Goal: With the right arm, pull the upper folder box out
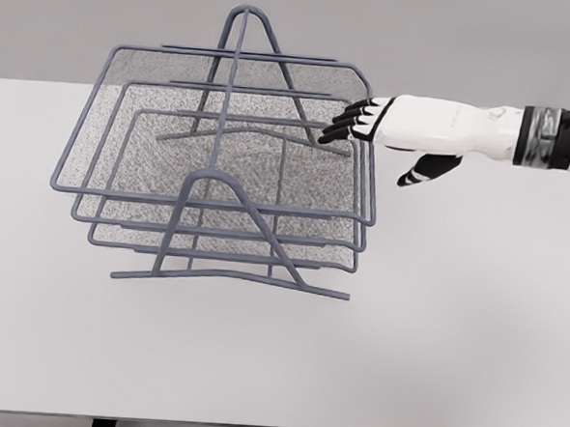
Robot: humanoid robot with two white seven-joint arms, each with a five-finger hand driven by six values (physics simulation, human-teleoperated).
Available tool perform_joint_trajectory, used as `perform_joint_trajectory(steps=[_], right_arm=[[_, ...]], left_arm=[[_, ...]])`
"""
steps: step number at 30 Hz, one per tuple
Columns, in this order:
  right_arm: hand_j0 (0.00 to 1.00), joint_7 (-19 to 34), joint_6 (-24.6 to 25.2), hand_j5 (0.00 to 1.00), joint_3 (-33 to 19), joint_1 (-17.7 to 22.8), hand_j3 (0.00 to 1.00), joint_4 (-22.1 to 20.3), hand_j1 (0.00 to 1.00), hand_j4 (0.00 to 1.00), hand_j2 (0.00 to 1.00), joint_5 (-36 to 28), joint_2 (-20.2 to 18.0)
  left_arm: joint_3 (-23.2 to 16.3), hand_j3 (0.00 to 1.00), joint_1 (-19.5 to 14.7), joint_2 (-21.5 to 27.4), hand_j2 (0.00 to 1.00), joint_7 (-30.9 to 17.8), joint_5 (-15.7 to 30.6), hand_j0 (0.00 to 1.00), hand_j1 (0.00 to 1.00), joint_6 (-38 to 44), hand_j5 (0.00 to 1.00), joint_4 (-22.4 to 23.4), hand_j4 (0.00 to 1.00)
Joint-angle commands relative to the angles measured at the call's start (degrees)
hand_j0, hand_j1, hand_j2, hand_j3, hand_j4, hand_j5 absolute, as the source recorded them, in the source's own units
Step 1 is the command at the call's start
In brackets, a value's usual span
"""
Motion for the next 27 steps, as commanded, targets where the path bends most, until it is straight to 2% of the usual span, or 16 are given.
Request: perform_joint_trajectory(steps=[1, 13, 14, 17, 20, 22, 25, 27], right_arm=[[1.0, -0.03, 0.18, 1.0, 0.03, 0.09, 1.0, 0.13, 1.0, 1.0, 1.0, -0.33, -0.06], [1.0, -0.03, 0.18, 1.0, -0.06, 5.45, 1.0, -0.05, 1.0, 1.0, 1.0, 2.83, -0.14], [1.0, -0.03, 0.18, 1.0, -0.41, 5.19, 1.0, -0.14, 1.0, 1.0, 1.0, 2.83, -0.93], [1.0, -0.03, 0.18, 1.0, -1.73, 5.19, 1.0, -0.4, 1.0, 1.0, 1.0, 2.75, -7.0], [1.0, -0.03, 0.18, 1.0, -2.35, 5.62, 1.0, -0.31, 1.0, 1.0, 1.0, 2.66, -9.99], [1.0, -0.03, 0.18, 1.0, -2.52, 7.03, 1.0, -0.31, 1.0, 1.0, 1.0, 2.66, -12.19], [1.0, -0.03, 0.18, 1.0, -5.69, 10.37, 1.0, -0.05, 1.0, 1.0, 1.0, 2.66, -14.64], [1.0, -0.03, 0.18, 1.0, -7.0, 11.07, 1.0, -0.14, 1.0, 1.0, 1.0, 2.66, -18.42]], left_arm=[[-0.01, 1.0, 0.0, 0.0, 1.0, 0.01, 0.02, 1.0, 1.0, 0.0, 1.0, 0.02, 1.0], [-0.01, 1.0, 0.0, 0.0, 1.0, 0.01, 0.02, 1.0, 1.0, 0.0, 1.0, 0.02, 1.0], [-0.01, 1.0, 0.0, 0.0, 1.0, 0.01, -0.06, 1.0, 1.0, 0.0, 1.0, 0.02, 1.0], [-0.01, 1.0, 0.0, 0.0, 1.0, 0.01, 0.02, 1.0, 1.0, 0.0, 1.0, 0.02, 1.0], [-0.01, 1.0, 0.0, 0.0, 1.0, 0.01, 0.02, 1.0, 1.0, 0.0, 1.0, 0.02, 1.0], [-0.01, 1.0, 0.0, 0.0, 1.0, -0.07, 0.02, 1.0, 1.0, 0.0, 1.0, 0.02, 1.0], [-0.01, 1.0, 0.0, 0.0, 1.0, -0.07, -0.06, 1.0, 1.0, 0.0, 1.0, 0.02, 1.0], [-0.01, 1.0, 0.0, 0.0, 1.0, 0.01, 0.02, 1.0, 1.0, 0.0, 1.0, 0.02, 1.0]])
